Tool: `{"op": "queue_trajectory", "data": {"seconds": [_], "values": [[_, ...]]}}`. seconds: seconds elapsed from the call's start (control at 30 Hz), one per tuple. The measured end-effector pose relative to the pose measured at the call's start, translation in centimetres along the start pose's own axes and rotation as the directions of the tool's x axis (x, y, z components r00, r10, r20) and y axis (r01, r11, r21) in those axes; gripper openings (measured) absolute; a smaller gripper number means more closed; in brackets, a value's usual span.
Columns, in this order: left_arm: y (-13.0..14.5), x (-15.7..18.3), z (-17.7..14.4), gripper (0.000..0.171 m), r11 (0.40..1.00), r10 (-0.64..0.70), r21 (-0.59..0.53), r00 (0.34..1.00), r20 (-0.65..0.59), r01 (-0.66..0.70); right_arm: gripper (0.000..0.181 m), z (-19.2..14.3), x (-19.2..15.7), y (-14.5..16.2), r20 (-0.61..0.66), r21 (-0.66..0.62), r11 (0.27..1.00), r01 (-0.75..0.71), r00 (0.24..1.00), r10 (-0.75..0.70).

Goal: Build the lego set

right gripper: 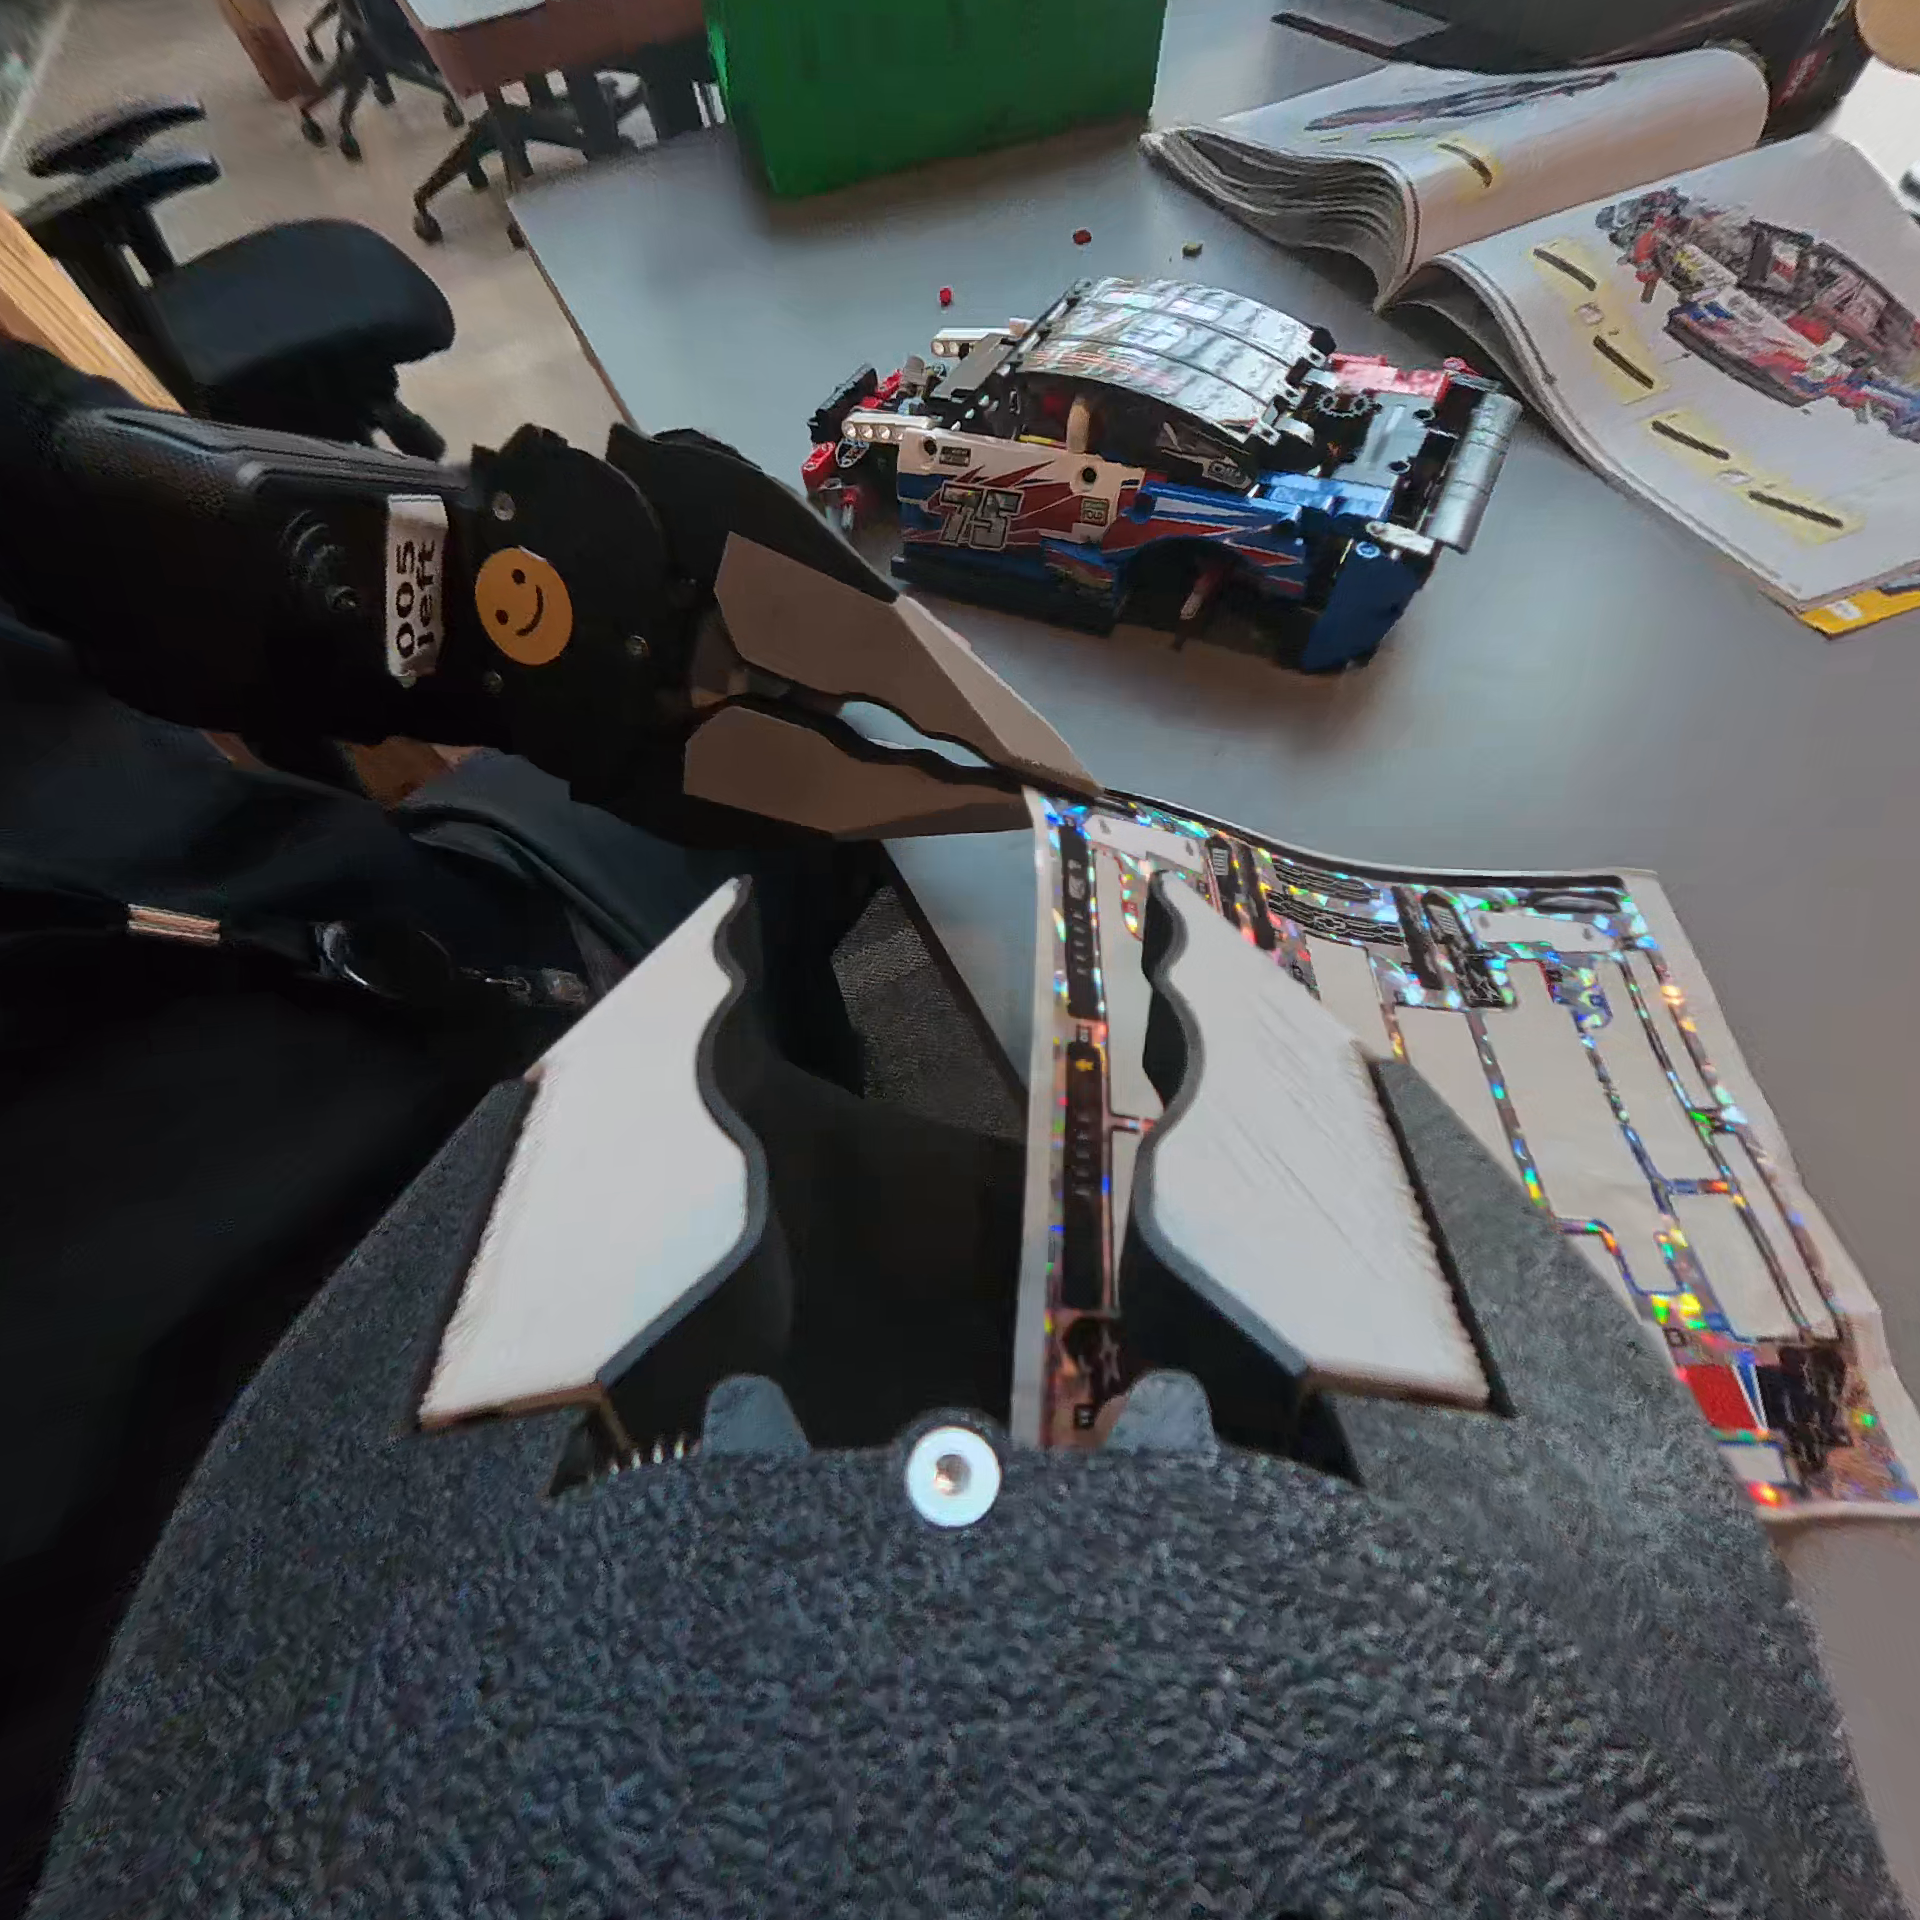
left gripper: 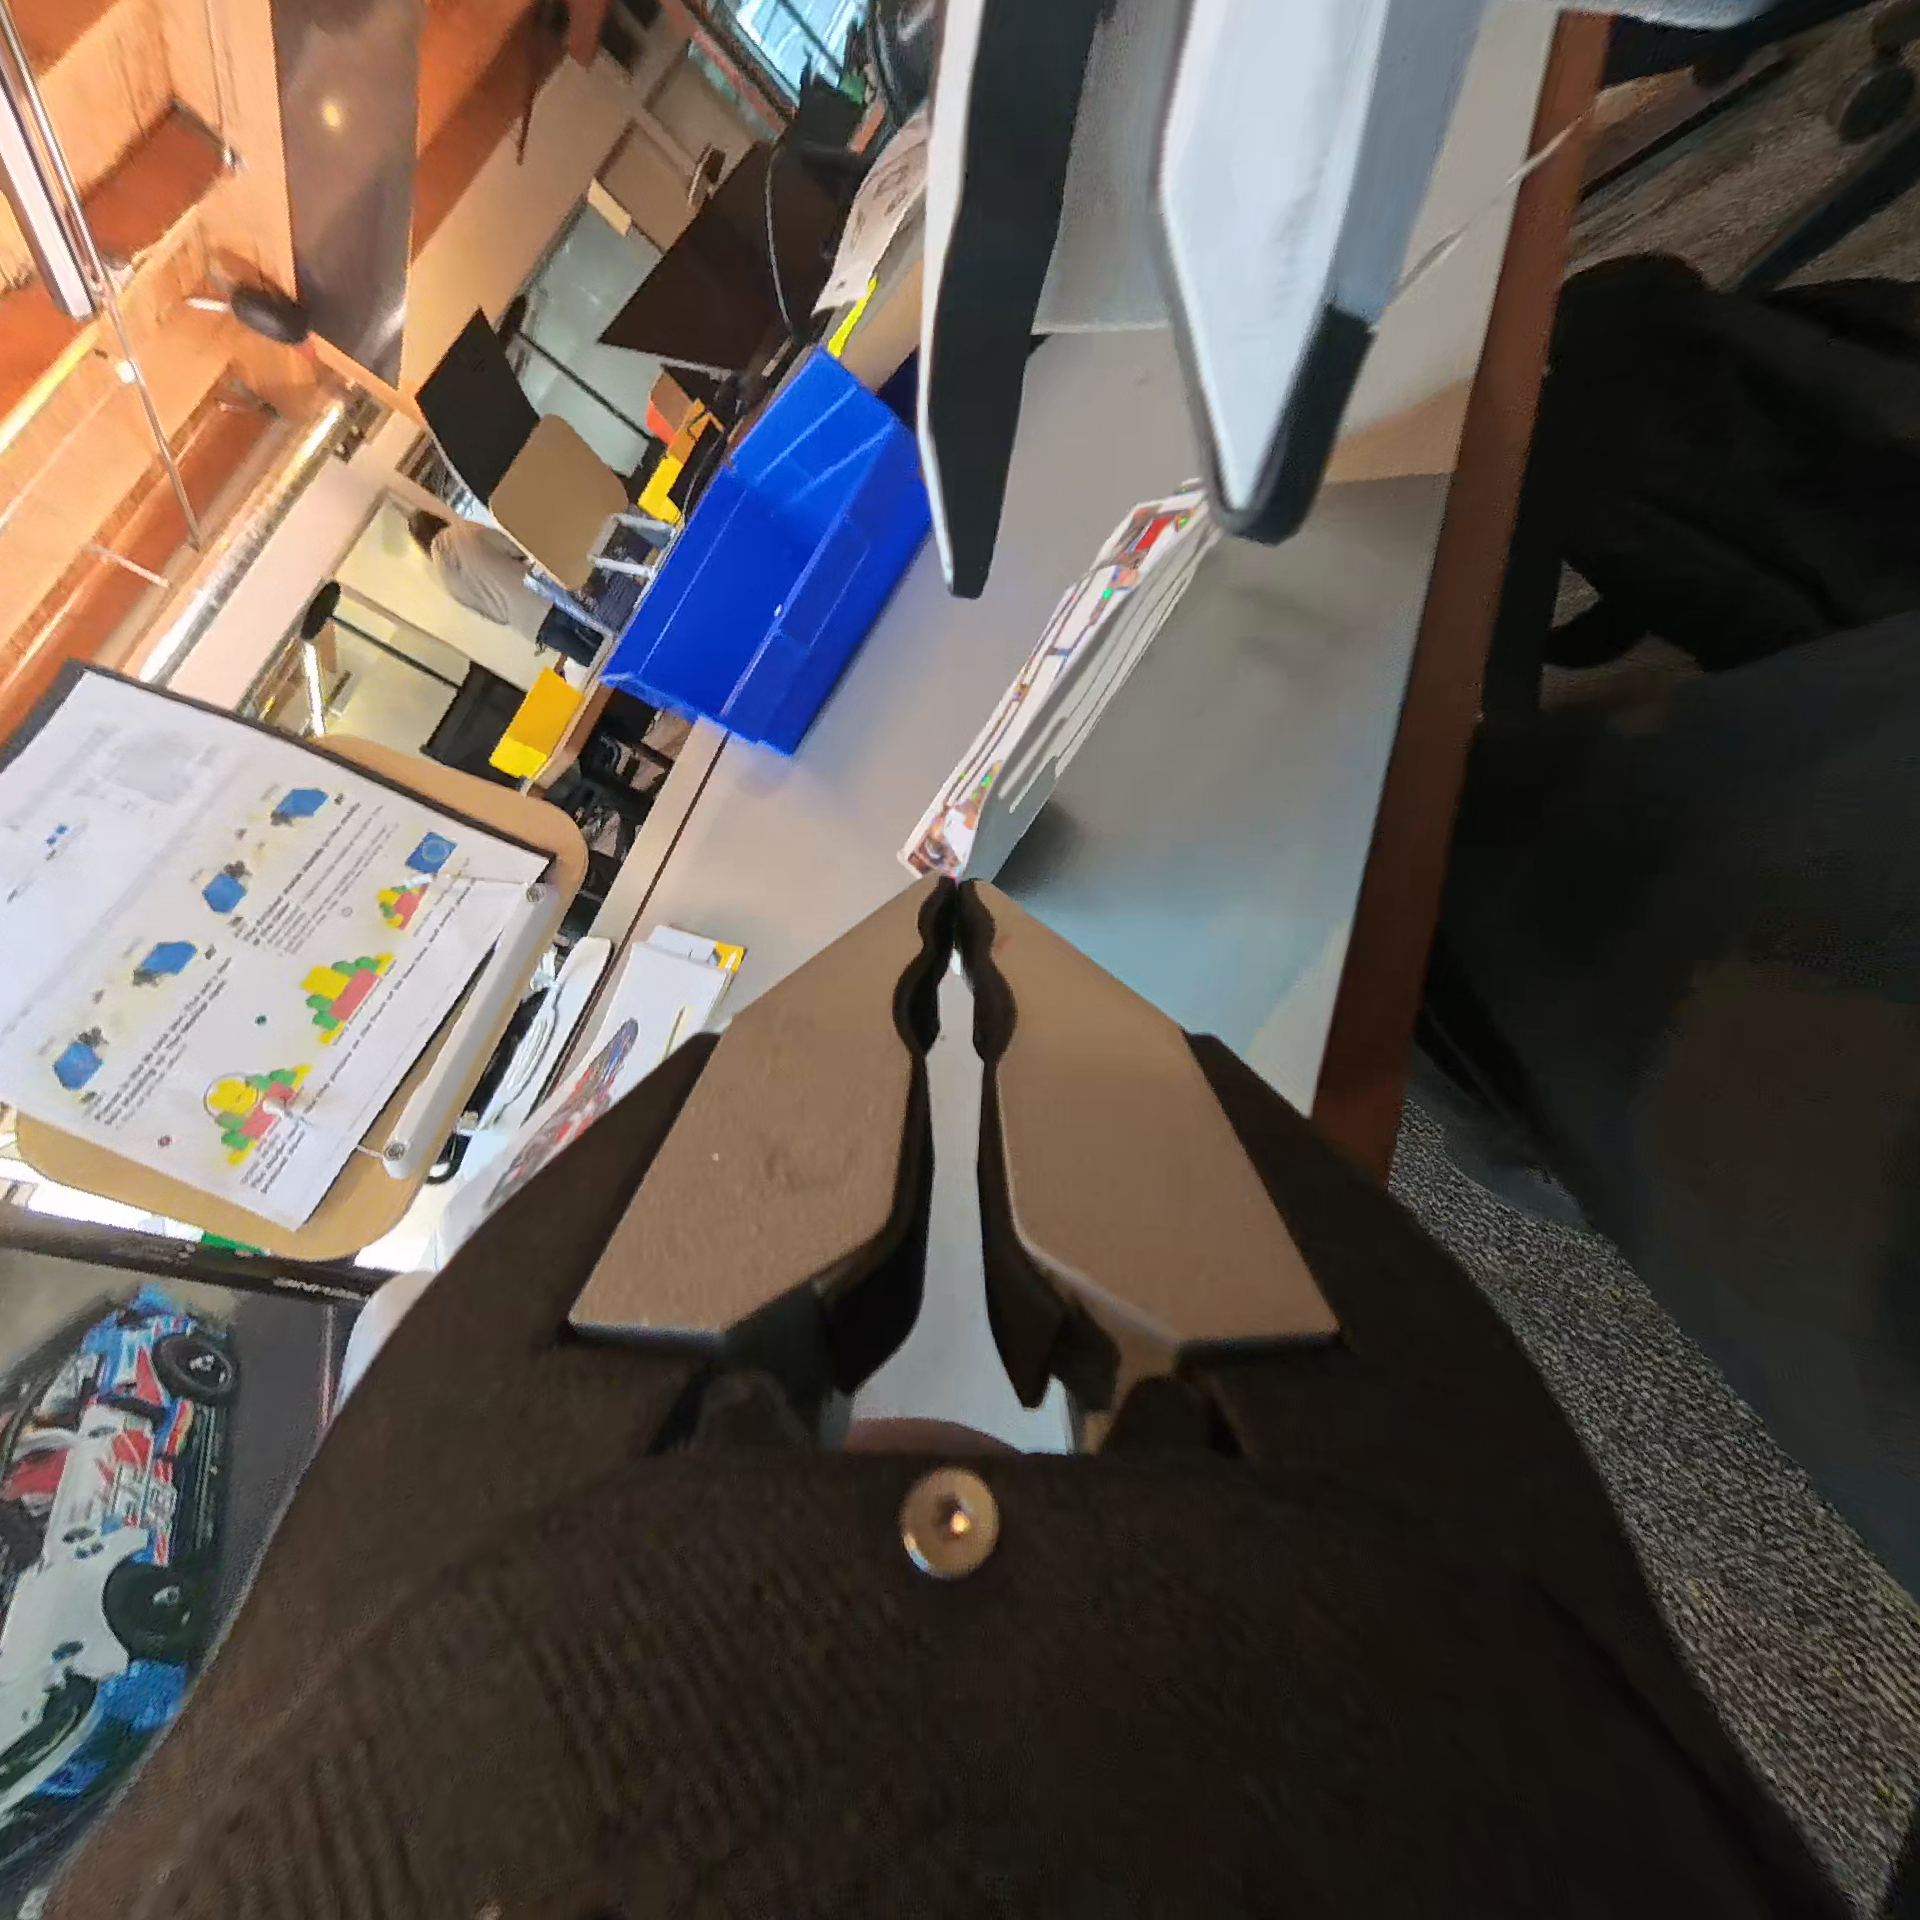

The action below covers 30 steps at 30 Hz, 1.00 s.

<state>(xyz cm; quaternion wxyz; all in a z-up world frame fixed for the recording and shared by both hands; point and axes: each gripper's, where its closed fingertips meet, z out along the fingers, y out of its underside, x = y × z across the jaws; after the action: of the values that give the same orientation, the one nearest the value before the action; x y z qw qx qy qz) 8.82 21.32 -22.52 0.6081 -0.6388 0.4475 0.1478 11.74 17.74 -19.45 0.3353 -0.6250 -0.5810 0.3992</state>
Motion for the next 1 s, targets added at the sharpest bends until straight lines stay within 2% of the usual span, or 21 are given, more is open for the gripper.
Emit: {"op": "queue_trajectory", "data": {"seconds": [0.07,0.17,0.27,0.5,0.7,0.8,0.87,1.0], "values": [[0.2,-0.3,-0.2,0.0,1.0,-0.023,0.006,1.0,0.0,0.023,0.072,0.3,-0.3,-0.4,0.023,-0.006,1.0,0.011,1.0,-0.011],[0.2,-0.8,-0.3,0.0,0.997,-0.071,0.027,0.997,0.008,0.071,0.055,0.3,-0.9,-1.1,0.082,0.021,1.0,0.012,0.997,-0.014],[0.3,-1.4,-0.5,0.0,0.993,-0.106,0.058,0.994,0.027,0.104,0.046,0.2,-1.2,-1.3,0.113,0.036,0.999,0.015,0.993,-0.019],[0.9,-2.2,-0.3,0.0,0.992,-0.105,0.075,0.994,0.031,0.103,0.055,0.2,0.3,-1.9,0.092,0.031,1.0,0.006,0.996,-0.008],[0.5,-3.0,0.2,0.0,0.989,-0.112,0.105,0.993,0.041,0.107,0.056,0.7,0.8,-1.0,0.116,0.029,0.999,-0.031,0.993,0.027],[0.1,-3.7,0.5,0.0,0.99,-0.094,0.112,0.994,0.05,0.088,0.044,0.7,1.7,-0.3,0.095,0.008,0.999,-0.035,0.995,0.034],[-0.1,-4.0,0.7,0.0,0.989,-0.107,0.109,0.993,0.046,0.101,0.043,0.8,2.1,0.0,0.068,-0.016,1.0,-0.014,0.998,0.015],[-0.3,-4.3,1.0,0.0,0.982,-0.155,0.111,0.987,0.039,0.15,0.033,1.6,3.2,0.8,-0.033,-0.065,0.996,0.056,0.998,-0.058]]}}
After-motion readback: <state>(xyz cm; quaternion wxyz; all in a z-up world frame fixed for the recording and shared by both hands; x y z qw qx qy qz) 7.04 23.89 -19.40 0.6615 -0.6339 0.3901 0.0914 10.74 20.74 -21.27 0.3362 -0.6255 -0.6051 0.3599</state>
